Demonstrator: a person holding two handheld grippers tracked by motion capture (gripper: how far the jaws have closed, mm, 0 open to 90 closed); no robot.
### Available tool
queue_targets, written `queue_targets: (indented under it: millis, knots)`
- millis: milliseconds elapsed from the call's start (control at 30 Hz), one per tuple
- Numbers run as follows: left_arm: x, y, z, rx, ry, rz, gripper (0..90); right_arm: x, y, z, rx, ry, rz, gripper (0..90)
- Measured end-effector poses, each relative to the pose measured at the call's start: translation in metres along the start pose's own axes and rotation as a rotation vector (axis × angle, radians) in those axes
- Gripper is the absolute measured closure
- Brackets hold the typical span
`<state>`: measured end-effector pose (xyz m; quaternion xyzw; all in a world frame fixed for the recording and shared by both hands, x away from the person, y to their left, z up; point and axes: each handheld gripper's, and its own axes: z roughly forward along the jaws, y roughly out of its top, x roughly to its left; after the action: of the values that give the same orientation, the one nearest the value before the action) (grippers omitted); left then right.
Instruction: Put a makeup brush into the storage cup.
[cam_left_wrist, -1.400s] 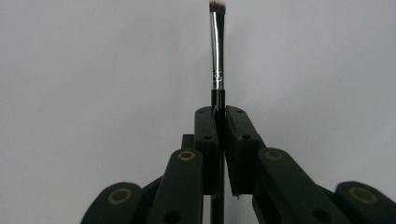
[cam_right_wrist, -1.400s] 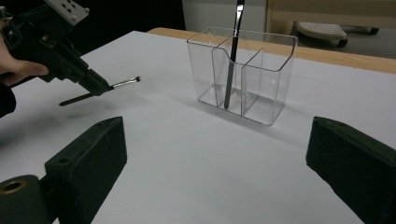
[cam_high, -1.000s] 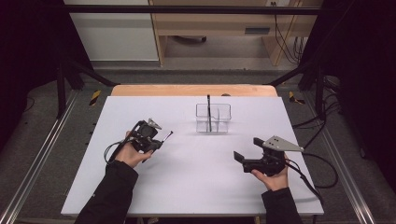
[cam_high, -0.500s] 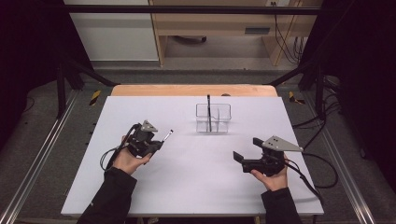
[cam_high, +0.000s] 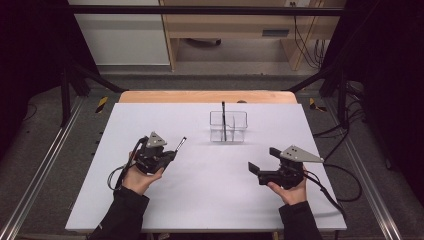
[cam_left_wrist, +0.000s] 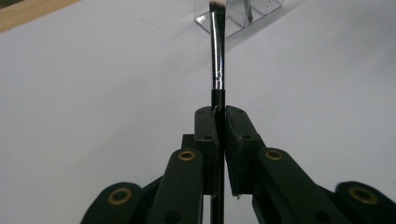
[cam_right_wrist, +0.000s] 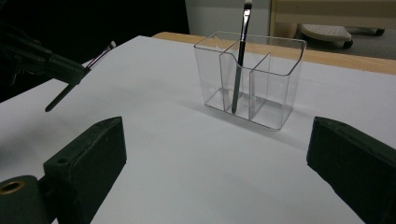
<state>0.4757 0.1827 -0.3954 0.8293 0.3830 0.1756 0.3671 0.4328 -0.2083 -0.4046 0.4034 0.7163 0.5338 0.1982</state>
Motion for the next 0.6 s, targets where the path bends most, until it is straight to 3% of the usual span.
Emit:
queue_targets:
  millis: [300,600]
  knots:
    - [-0.005,-0.003,-0.005,-0.083,0.016,-0.051,83.4,0.002,0.001,0.0,-0.012,0.001,0.016,4.6]
    - [-0.013,-0.002,-0.01,-0.131,0.013,-0.062,83.4,0.006,0.005,0.001,-0.033,-0.01,0.041,4.8]
